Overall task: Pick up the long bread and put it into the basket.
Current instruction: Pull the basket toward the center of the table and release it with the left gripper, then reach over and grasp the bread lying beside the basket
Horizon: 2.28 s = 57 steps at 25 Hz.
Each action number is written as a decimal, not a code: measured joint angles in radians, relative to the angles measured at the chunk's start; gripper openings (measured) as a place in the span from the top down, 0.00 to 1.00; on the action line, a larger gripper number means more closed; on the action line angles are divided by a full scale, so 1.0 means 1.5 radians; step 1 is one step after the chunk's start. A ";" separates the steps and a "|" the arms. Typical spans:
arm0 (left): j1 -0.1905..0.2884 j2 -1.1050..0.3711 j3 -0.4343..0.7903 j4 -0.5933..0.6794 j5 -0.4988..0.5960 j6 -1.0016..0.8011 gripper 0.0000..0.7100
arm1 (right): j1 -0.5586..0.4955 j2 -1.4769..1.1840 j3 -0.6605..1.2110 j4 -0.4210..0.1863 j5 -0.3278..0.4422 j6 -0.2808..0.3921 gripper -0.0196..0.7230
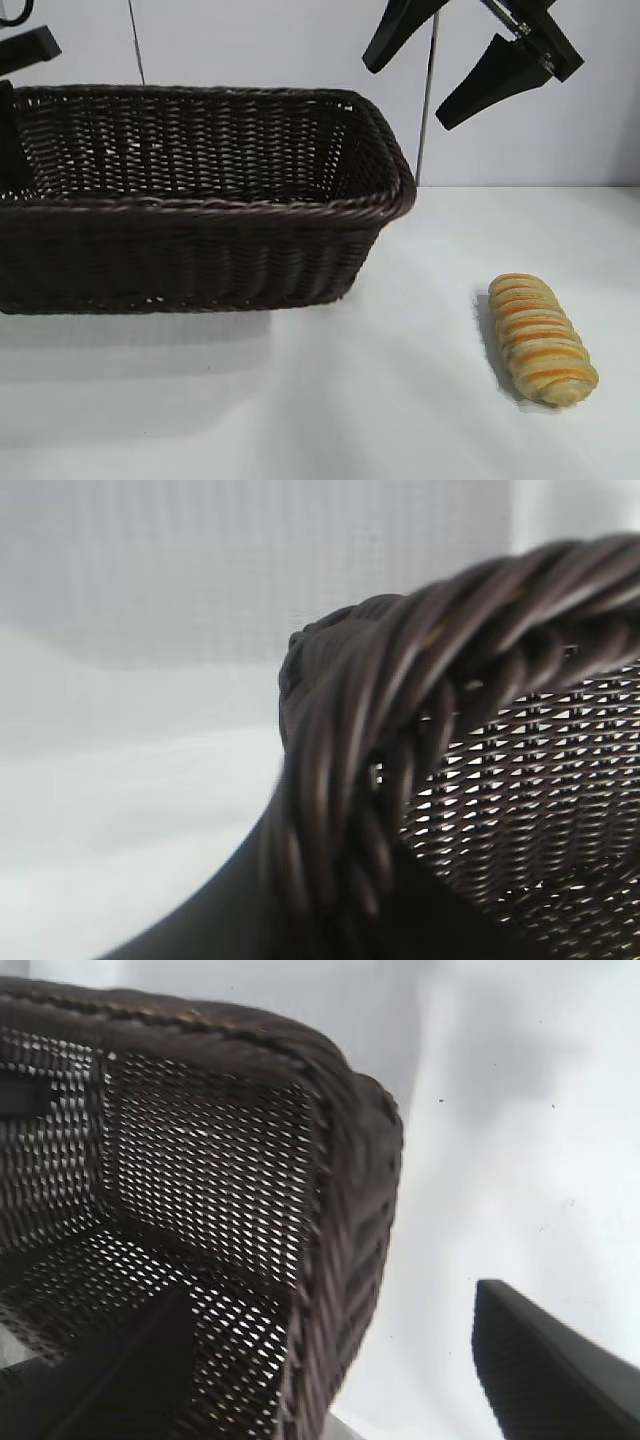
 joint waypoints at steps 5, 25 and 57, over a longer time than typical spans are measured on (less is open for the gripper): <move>0.000 0.080 -0.003 0.000 -0.054 0.014 0.86 | 0.000 0.000 0.000 0.000 -0.003 0.000 0.25; 0.000 0.176 -0.050 -0.024 -0.097 0.032 0.79 | 0.000 0.000 0.000 0.000 -0.004 0.000 0.25; 0.000 0.006 -0.318 0.132 0.047 -0.118 0.16 | 0.000 0.000 0.000 -0.001 -0.019 0.000 0.25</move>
